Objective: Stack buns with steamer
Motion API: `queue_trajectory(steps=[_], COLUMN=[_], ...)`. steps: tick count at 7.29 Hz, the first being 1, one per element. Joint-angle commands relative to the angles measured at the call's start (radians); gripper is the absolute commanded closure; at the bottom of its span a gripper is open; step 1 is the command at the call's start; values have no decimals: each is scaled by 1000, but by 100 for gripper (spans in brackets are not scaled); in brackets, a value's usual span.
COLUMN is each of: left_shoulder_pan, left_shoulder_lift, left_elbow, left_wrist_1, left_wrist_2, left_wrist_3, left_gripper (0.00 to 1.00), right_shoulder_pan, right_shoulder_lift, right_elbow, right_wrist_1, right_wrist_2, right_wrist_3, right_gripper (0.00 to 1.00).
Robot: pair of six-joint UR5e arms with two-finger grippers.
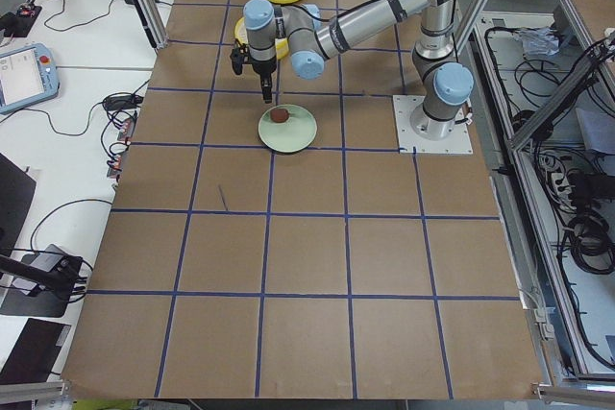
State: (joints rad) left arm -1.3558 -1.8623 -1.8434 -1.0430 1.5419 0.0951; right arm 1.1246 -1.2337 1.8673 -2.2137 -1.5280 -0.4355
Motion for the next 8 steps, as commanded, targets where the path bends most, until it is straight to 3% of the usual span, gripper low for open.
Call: queue_trajectory(steps=[1, 4, 5, 7, 8], left_shoulder_pan=[55, 64, 63, 60, 54], left_shoulder_lift=[-15, -81, -89, -89, -90], left_elbow=[-43, -68, -68, -65, -66], left_wrist_1=[6, 90, 93, 90, 89], left_wrist_2=[-5, -11, -11, -11, -8], left_wrist_3=[14, 23, 21, 40, 44], left_gripper=[3, 5, 18, 71, 84], right_shoulder_pan=[6, 97, 189, 352, 416], right_shoulder_lift=[-62, -124, -131, -147, -147], right_elbow=[-51, -59, -72, -132, -134], right_wrist_1=[87, 137, 140, 242, 246], right_wrist_2=[-27, -14, -17, -24, -24], right_wrist_3=[9, 157, 263, 471, 568], right_gripper=[94, 94, 94, 94, 94])
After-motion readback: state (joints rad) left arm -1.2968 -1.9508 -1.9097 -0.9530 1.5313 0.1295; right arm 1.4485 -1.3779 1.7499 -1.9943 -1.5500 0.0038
